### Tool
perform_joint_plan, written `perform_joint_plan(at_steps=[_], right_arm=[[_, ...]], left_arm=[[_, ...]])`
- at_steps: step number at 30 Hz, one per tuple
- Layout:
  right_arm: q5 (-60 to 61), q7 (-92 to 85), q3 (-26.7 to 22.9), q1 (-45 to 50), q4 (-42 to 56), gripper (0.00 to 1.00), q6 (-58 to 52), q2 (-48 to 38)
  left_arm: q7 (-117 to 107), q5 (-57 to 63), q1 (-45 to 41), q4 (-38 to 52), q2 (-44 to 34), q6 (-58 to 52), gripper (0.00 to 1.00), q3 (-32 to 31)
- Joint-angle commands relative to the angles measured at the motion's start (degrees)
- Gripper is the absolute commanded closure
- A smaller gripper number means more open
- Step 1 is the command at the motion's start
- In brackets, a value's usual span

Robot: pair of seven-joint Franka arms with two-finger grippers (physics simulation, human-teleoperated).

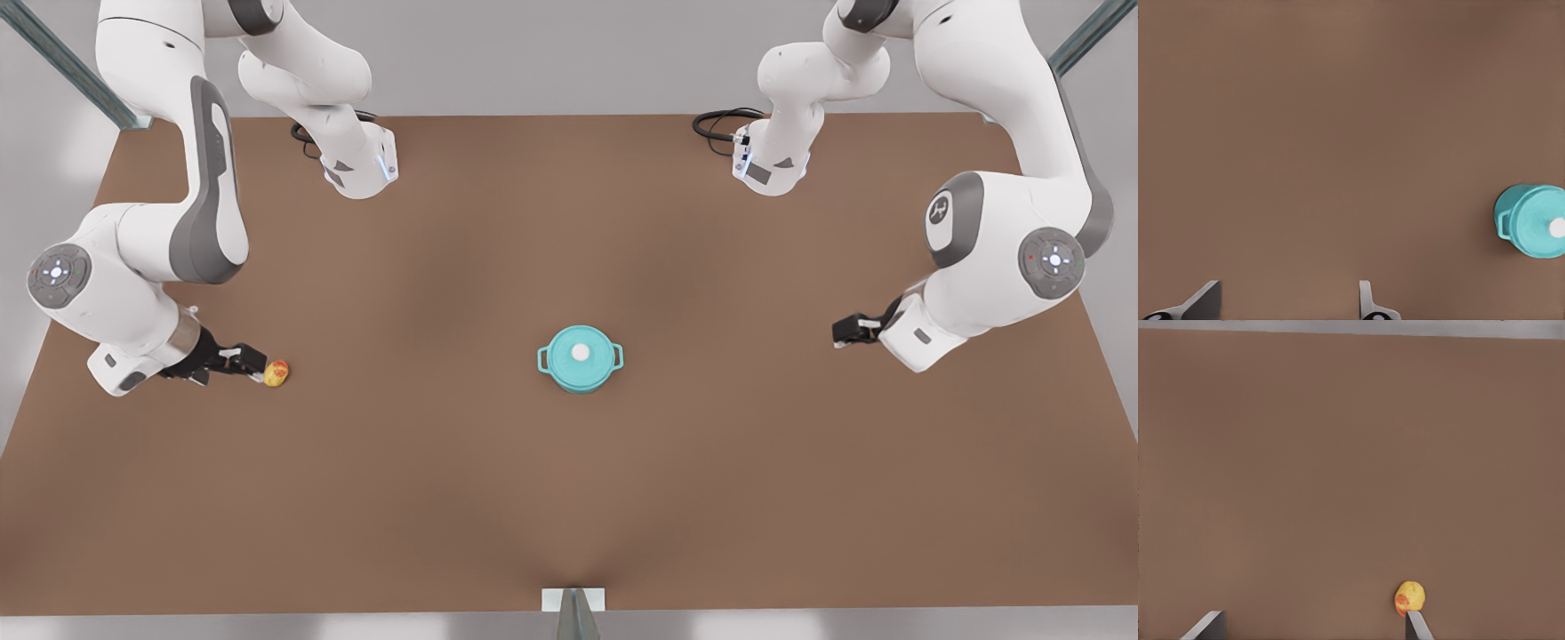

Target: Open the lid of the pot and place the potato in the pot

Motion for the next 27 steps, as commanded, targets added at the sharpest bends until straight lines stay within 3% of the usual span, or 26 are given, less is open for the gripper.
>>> perform_joint_plan(at_steps=[1,3,4,5,7,9,12,16,20,27], right_arm=[[0.8,-2.5,0.0,0.0,0.2,0.00,1.2,0.0],[1.0,-2.6,0.3,0.1,-1.0,0.00,0.4,1.5],[1.3,-2.0,0.1,-0.2,-1.1,0.00,-3.9,3.1],[1.2,-1.9,-0.1,-0.2,-3.3,0.00,-4.0,3.6],[0.7,-3.0,-0.3,-3.1,-11.9,0.00,2.6,2.9],[0.6,-4.9,-0.3,-4.8,-15.3,0.00,4.5,2.2],[0.8,-5.1,-0.3,-6.5,-16.0,0.00,4.5,3.6],[1.3,-5.1,-0.3,-7.4,-16.0,0.00,9.0,7.5],[1.1,-5.9,-0.4,-9.1,-16.5,0.00,14.5,11.1],[0.8,-6.2,-0.4,-11.1,-18.3,0.00,23.9,13.7]], left_arm=[[1.6,-0.4,-0.1,-0.1,0.0,3.7,0.00,0.0],[1.1,-0.5,-2.2,0.4,0.6,4.0,0.00,-0.5],[-5.2,-0.6,-7.2,3.1,4.0,6.1,0.00,-0.6],[-22.0,-0.2,-16.1,9.3,9.2,6.3,0.00,-0.9],[-48.6,0.4,-25.4,10.8,11.6,11.4,0.00,-3.2],[-57.6,4.5,-30.5,10.8,15.4,17.9,0.00,-3.2],[-63.4,6.1,-33.6,17.3,27.9,23.0,0.00,-2.9],[-61.2,9.3,-33.6,17.2,28.4,22.1,0.00,-2.1],[-64.0,11.8,-38.8,8.0,24.8,22.1,0.00,-2.1],[-64.7,13.2,-35.3,2.6,26.6,31.1,0.00,-2.1]])
